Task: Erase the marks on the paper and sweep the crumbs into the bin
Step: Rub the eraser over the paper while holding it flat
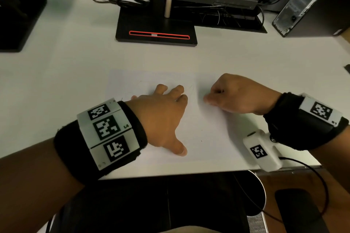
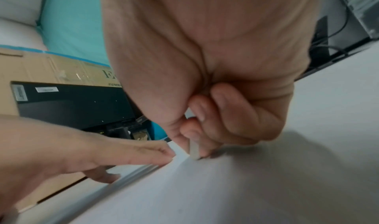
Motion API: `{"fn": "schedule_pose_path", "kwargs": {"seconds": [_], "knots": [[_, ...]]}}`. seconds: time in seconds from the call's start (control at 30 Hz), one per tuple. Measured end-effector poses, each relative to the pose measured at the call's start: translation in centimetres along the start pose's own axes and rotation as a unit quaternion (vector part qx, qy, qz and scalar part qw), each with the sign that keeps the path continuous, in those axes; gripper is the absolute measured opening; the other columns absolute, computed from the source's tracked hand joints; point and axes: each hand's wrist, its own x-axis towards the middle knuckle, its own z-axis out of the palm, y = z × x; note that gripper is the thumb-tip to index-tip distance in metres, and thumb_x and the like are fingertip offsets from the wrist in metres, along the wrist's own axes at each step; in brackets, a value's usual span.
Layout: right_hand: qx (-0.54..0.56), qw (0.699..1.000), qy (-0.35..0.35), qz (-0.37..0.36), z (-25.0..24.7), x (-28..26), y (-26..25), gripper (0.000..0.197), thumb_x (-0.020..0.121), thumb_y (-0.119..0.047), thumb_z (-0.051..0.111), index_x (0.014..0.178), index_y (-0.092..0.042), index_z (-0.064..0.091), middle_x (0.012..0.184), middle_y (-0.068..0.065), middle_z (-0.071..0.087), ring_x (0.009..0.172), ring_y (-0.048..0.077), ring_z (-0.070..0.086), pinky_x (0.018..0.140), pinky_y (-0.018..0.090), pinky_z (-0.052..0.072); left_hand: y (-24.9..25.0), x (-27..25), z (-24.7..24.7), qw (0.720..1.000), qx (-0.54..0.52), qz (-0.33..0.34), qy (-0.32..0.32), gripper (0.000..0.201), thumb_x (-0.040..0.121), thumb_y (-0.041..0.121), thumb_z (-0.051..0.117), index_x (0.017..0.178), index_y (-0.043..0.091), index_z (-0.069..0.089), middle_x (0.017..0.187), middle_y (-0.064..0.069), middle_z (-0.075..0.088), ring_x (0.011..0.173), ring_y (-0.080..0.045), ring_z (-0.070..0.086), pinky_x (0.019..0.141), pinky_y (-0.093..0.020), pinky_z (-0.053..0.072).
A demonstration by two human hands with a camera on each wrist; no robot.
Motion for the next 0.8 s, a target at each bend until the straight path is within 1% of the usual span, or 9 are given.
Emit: {"fn": "schedule_pose_path", "kwargs": {"seconds": [0.07, 0.17, 0.27, 0.37, 0.43, 0.5, 0.63, 0.73, 0.8], "knots": [[-0.005, 1.000, 0.008, -0.003, 0.1, -0.1, -0.2, 0.044, 0.095, -0.026, 0.057, 0.058, -0.011, 0.038, 0.053, 0.002, 0.033, 0.047, 0.015, 0.028, 0.050, 0.031, 0.029, 0.1, 0.0, 0.0, 1.000, 0.000, -0.001, -0.001, 0.124, 0.070, 0.078, 0.066, 0.158, 0.019, 0.002, 0.162, 0.016, -0.020, 0.151, -0.023, -0.013, 0.108, -0.058, 0.038], [0.007, 0.999, -0.037, -0.033, 0.8, -0.6, -0.7, 0.045, 0.096, -0.027, 0.057, 0.061, -0.003, 0.041, 0.054, 0.002, 0.032, 0.047, 0.013, 0.026, 0.048, 0.027, 0.027, 0.1, -0.1, 0.0, 1.000, -0.002, -0.003, -0.004, 0.124, 0.070, 0.077, 0.067, 0.158, 0.019, 0.002, 0.162, 0.016, -0.020, 0.151, -0.022, -0.013, 0.109, -0.058, 0.037], [0.032, 0.999, -0.020, 0.003, 0.1, -0.1, -0.1, 0.043, 0.093, -0.025, 0.059, 0.065, 0.005, 0.046, 0.054, 0.005, 0.035, 0.046, 0.015, 0.029, 0.049, 0.029, 0.030, 0.1, -0.1, 0.0, 1.000, 0.000, -0.002, -0.004, 0.124, 0.070, 0.078, 0.067, 0.158, 0.019, 0.000, 0.162, 0.016, -0.021, 0.151, -0.022, -0.014, 0.109, -0.059, 0.036], [0.013, 1.000, 0.000, -0.005, 0.2, -0.1, -0.4, 0.043, 0.094, -0.025, 0.058, 0.060, -0.003, 0.042, 0.054, 0.004, 0.034, 0.047, 0.015, 0.028, 0.051, 0.032, 0.030, 0.0, -0.1, 0.0, 1.000, -0.001, -0.002, -0.003, 0.125, 0.070, 0.078, 0.067, 0.158, 0.020, 0.001, 0.162, 0.016, -0.021, 0.151, -0.022, -0.014, 0.110, -0.059, 0.036], [0.007, 0.999, -0.031, -0.035, 0.8, -0.6, -1.0, 0.045, 0.096, -0.027, 0.058, 0.062, -0.002, 0.042, 0.056, 0.003, 0.032, 0.049, 0.013, 0.026, 0.051, 0.031, 0.029, 0.0, -0.1, 0.1, 1.000, -0.002, -0.002, -0.003, 0.124, 0.070, 0.078, 0.067, 0.158, 0.019, 0.002, 0.161, 0.017, -0.020, 0.151, -0.022, -0.013, 0.109, -0.058, 0.036], [0.023, 0.998, -0.043, -0.032, 0.8, -0.5, -1.0, 0.045, 0.095, -0.027, 0.058, 0.063, 0.001, 0.043, 0.056, 0.003, 0.032, 0.048, 0.013, 0.026, 0.051, 0.032, 0.029, 0.0, 0.0, 0.0, 1.000, -0.001, -0.002, -0.002, 0.124, 0.070, 0.078, 0.067, 0.158, 0.019, 0.002, 0.161, 0.017, -0.020, 0.151, -0.022, -0.013, 0.108, -0.058, 0.037], [0.021, 1.000, 0.008, -0.004, 0.3, 0.0, -0.6, 0.042, 0.094, -0.025, 0.058, 0.059, -0.008, 0.041, 0.054, 0.004, 0.033, 0.047, 0.015, 0.027, 0.051, 0.032, 0.030, 0.0, -0.1, 0.1, 1.000, 0.001, 0.000, -0.001, 0.125, 0.070, 0.078, 0.067, 0.158, 0.019, 0.001, 0.162, 0.016, -0.020, 0.151, -0.022, -0.014, 0.109, -0.059, 0.037], [0.009, 0.999, -0.034, -0.039, 1.1, -0.5, -1.3, 0.045, 0.096, -0.027, 0.057, 0.060, -0.005, 0.041, 0.056, 0.003, 0.032, 0.049, 0.014, 0.027, 0.051, 0.032, 0.029, 0.0, -0.1, 0.1, 1.000, -0.002, -0.001, -0.004, 0.124, 0.070, 0.078, 0.067, 0.158, 0.019, 0.002, 0.162, 0.016, -0.020, 0.151, -0.021, -0.014, 0.109, -0.058, 0.036], [0.017, 0.999, -0.032, -0.027, 0.8, -0.3, -1.0, 0.044, 0.095, -0.027, 0.058, 0.061, -0.003, 0.042, 0.056, 0.003, 0.032, 0.048, 0.013, 0.026, 0.051, 0.033, 0.028, -0.1, 0.0, 0.1, 1.000, 0.000, -0.001, -0.002, 0.124, 0.069, 0.078, 0.067, 0.157, 0.019, 0.003, 0.161, 0.017, -0.020, 0.151, -0.021, -0.013, 0.108, -0.058, 0.037]]}}
